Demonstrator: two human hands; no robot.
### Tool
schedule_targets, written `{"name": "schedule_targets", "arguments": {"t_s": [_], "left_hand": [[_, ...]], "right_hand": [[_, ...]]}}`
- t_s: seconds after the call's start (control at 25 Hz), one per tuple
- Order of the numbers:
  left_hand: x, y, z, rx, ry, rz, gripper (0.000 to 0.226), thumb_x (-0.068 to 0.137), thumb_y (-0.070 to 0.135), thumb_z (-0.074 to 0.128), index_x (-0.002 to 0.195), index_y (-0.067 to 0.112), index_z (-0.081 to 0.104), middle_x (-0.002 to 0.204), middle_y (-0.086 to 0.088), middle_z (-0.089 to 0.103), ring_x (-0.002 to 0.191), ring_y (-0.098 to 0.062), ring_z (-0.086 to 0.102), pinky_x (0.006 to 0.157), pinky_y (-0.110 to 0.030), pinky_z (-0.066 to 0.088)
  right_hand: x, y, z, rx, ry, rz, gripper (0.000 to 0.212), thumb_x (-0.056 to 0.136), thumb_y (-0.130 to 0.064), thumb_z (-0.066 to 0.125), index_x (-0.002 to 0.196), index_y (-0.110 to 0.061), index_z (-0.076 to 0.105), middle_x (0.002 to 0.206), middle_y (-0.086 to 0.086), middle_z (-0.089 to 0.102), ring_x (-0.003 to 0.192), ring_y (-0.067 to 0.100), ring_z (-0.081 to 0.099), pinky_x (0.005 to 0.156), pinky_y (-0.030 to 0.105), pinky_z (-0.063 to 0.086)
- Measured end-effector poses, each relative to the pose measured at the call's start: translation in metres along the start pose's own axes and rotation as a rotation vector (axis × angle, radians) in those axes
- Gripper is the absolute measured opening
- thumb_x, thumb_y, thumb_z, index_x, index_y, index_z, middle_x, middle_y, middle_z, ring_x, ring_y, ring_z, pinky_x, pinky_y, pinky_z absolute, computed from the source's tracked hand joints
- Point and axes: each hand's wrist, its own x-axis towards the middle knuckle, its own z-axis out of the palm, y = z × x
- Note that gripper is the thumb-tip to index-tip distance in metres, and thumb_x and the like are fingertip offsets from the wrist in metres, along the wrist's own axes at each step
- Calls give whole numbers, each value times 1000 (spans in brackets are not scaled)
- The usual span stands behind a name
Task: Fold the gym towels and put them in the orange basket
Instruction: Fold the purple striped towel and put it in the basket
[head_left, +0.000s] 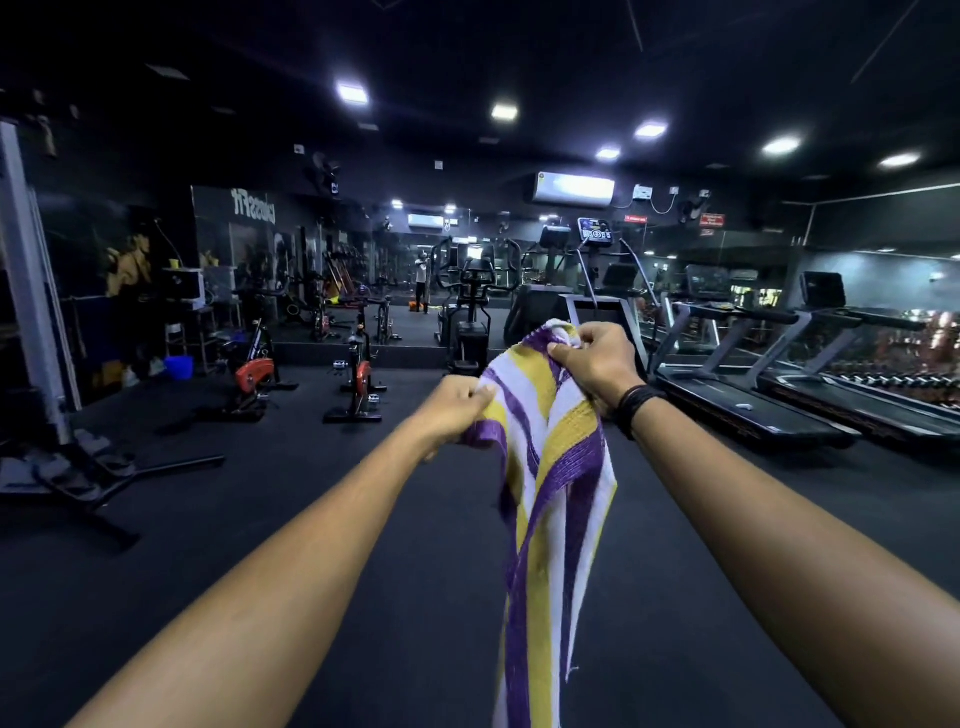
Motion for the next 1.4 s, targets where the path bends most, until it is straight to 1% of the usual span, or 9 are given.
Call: {"name": "schedule_targets", "arguments": {"t_s": [0.12, 0.28, 0.48, 0.64, 0.72, 0.84, 0.92, 1.12, 1.4], "left_hand": [[6, 18, 11, -160, 59, -49, 35, 98, 22, 54, 68, 4, 55, 64, -9, 53, 55, -15, 49, 61, -24, 41], [8, 27, 28, -55, 43, -31, 34, 91, 30, 64, 86, -4, 71, 70, -9, 54, 63, -17, 47, 58, -23, 41], [10, 28, 37, 123, 82, 23, 42, 73, 44, 79, 76, 2, 73, 62, -1, 55, 55, -10, 42, 54, -25, 31], [11, 30, 40, 194, 125, -17, 42, 67, 41, 83, 76, 2, 73, 65, -3, 62, 60, -13, 49, 57, -26, 35], [12, 31, 36, 75, 115, -73, 29, 72, 27, 81, 79, 1, 73, 69, -6, 64, 64, -16, 53, 61, -27, 40], [11, 34, 22, -182, 158, -195, 20, 76, 16, 80, 80, -1, 69, 67, -9, 67, 53, -16, 59, 53, -23, 46], [8, 36, 15, -327, 176, -245, 20, 79, 8, 76, 88, -8, 67, 67, -12, 66, 44, -13, 61, 43, -22, 52], [7, 44, 12, -447, 175, -297, 11, 89, -3, 62, 78, -3, 59, 74, -11, 60, 47, -13, 61, 39, -23, 53], [11, 47, 8, -412, 161, -399, 11, 95, -5, 49, 87, -6, 57, 67, -14, 58, 35, -15, 59, 42, -33, 54]], "right_hand": [[-10, 4, -7, -15, 66, 55, 35, 72, -23, 84, 88, -12, 55, 88, 2, 54, 83, 17, 51, 66, 25, 37], [-9, 12, 1, 158, -46, 243, 37, 66, -14, 88, 74, -15, 52, 69, 5, 60, 49, 18, 56, 47, 27, 48], [7, 39, 12, 335, -33, 370, 39, 55, -6, 88, 64, -16, 52, 75, 11, 66, 75, 27, 62, 82, 53, 56], [-17, 17, 3, 523, -158, 387, 34, 76, 12, 72, 68, -9, 46, 60, 14, 53, 41, 17, 58, 45, 28, 54], [-23, 10, -2, 606, -280, 381, 27, 87, 5, 64, 73, -8, 46, 65, 12, 51, 38, 10, 57, 40, 23, 52], [-29, 7, -17, 382, -452, 282, 25, 87, -29, 70, 77, -13, 53, 70, 4, 60, 54, 12, 60, 51, 27, 55], [-31, 7, -22, 236, -565, 269, 22, 83, -23, 74, 78, -12, 55, 68, 6, 64, 57, 13, 63, 53, 29, 58], [-23, 4, -8, 54, -84, -28, 27, 78, -2, 73, 58, -13, 58, 54, 6, 62, 41, 8, 58, 42, 23, 49], [-31, 6, 12, -73, -334, -420, 14, 77, -15, 80, 67, -12, 70, 62, 3, 67, 58, 11, 57, 62, 40, 54]]}}
